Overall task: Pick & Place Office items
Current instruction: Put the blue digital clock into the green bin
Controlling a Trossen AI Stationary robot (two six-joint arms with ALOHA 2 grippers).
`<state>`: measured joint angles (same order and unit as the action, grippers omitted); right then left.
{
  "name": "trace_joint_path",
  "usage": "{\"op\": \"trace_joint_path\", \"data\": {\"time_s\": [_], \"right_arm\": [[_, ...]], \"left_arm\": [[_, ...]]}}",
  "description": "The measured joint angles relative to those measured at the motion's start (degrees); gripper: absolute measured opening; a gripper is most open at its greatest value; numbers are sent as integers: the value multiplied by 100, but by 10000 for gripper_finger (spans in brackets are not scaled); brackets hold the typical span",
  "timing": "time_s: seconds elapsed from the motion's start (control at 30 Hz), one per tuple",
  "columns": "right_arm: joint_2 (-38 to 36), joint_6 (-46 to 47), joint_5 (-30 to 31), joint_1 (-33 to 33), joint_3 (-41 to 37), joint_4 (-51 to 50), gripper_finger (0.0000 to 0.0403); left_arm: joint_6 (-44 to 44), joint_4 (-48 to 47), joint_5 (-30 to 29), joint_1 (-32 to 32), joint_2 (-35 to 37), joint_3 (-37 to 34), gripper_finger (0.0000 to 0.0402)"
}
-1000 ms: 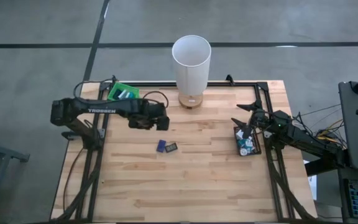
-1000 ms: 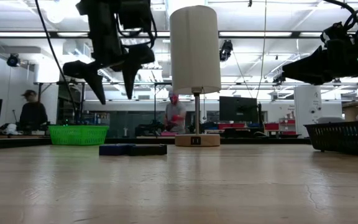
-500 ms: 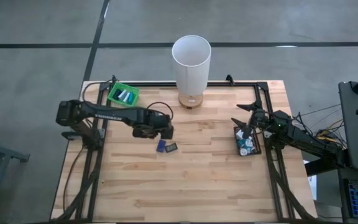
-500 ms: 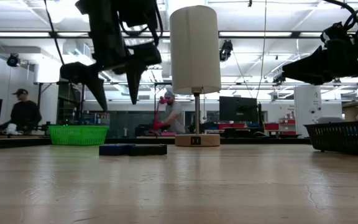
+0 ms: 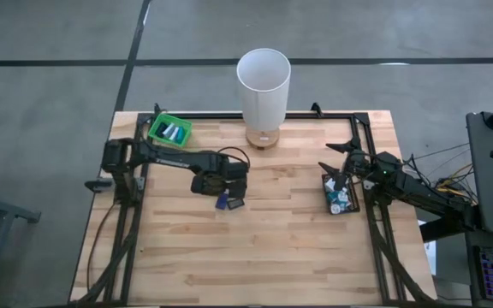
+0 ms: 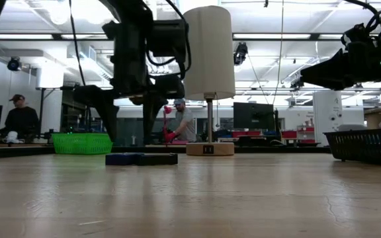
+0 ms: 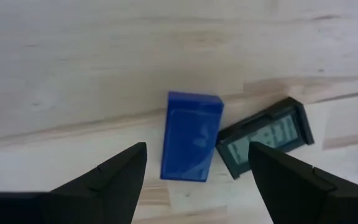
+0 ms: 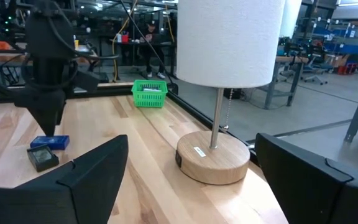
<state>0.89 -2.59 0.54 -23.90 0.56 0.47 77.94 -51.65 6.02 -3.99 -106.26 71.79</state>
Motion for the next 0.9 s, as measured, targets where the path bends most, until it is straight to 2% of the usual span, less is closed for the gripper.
{"op": "trace_joint_path", "data": {"time_s": [0.4,0.9], "right_arm": [[1,0,1,-2,0,0,346],[1,0,1,-2,0,0,343]], "left_arm": [[-117,-59,-125,-121,-173,96,289],[-295,48,48,-186,-540,103,289]]}}
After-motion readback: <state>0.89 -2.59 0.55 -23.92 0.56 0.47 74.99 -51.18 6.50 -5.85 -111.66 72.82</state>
